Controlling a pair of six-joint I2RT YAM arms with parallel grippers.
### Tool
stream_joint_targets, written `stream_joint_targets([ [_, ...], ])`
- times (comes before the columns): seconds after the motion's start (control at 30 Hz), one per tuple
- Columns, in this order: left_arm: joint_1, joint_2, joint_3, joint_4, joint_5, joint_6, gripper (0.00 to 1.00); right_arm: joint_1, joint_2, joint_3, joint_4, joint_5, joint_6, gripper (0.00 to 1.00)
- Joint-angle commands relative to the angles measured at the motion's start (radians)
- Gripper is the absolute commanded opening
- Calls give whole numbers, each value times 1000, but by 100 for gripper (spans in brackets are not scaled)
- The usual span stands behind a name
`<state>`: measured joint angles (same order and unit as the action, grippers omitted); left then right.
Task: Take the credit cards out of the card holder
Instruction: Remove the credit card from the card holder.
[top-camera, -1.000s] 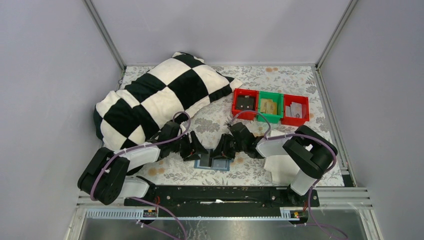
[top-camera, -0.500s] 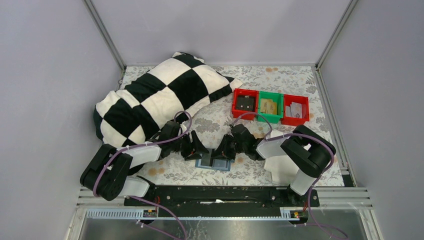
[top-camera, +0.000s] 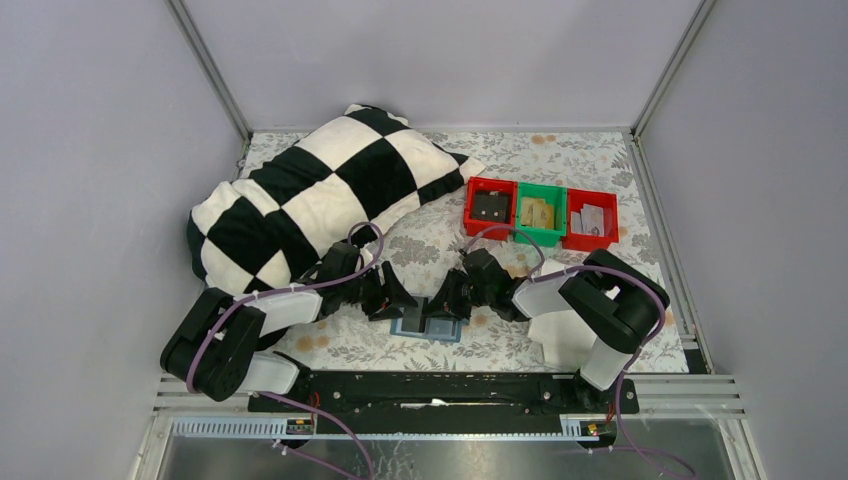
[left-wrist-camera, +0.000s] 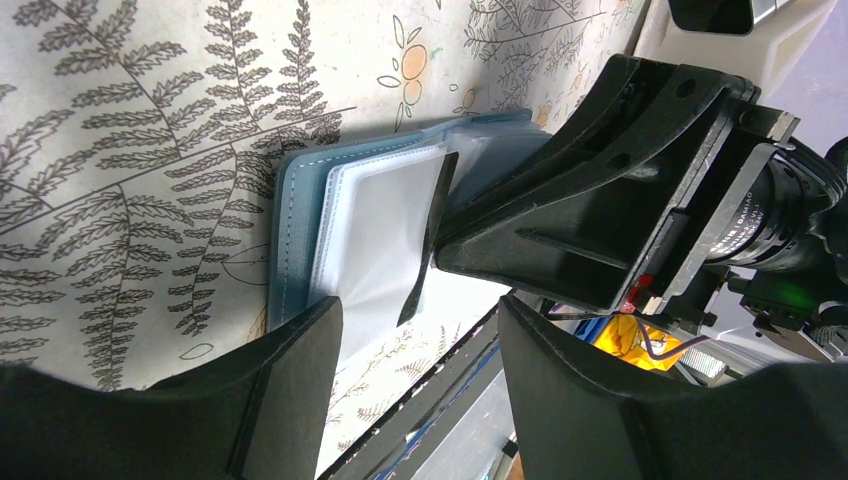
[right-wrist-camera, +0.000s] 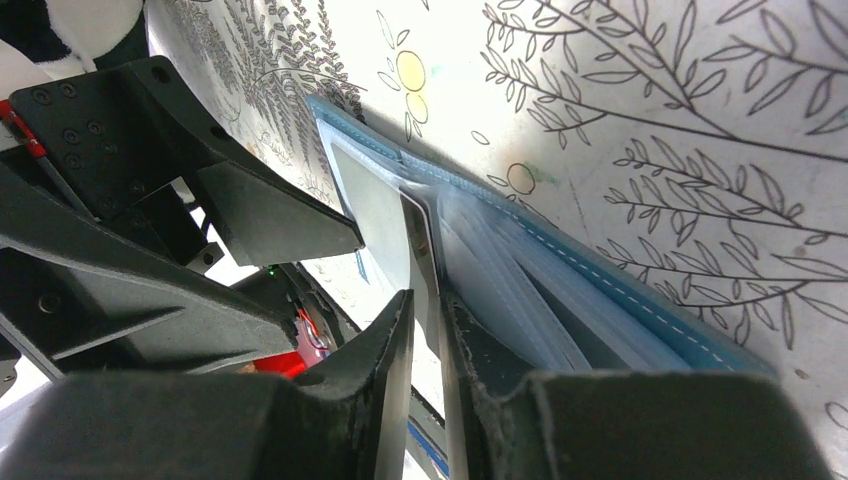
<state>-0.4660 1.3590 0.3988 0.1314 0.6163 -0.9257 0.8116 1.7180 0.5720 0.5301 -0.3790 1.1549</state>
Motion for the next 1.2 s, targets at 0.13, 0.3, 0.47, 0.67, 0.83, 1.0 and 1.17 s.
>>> stream_joint_targets([
  [0.13,-8,17,-31,-13,-39,27,64,9,4,37,-98,64,-54,33],
  [0.3,-8,12,-32,-19,-39,28,64,14,10,60,-150,103,-86,38],
  [0.47,-8,9,-34,-19,-39,28,64,14,33,41,-53,60,-50,28],
  [0.67,-8,9,-33,-19,-41,28,64,15,15,-9,82,17,-29,9],
  [0.83,-8,1,-33,-21,-44,27,64,15,-31,-38,130,11,-20,0],
  [1.0,-8,-21,-25,-45,-49,32,64,15,-108,-65,130,35,-38,0],
  [1.17,-8,-47,-12,-73,-53,36,64,14,-155,-74,120,37,-55,0],
])
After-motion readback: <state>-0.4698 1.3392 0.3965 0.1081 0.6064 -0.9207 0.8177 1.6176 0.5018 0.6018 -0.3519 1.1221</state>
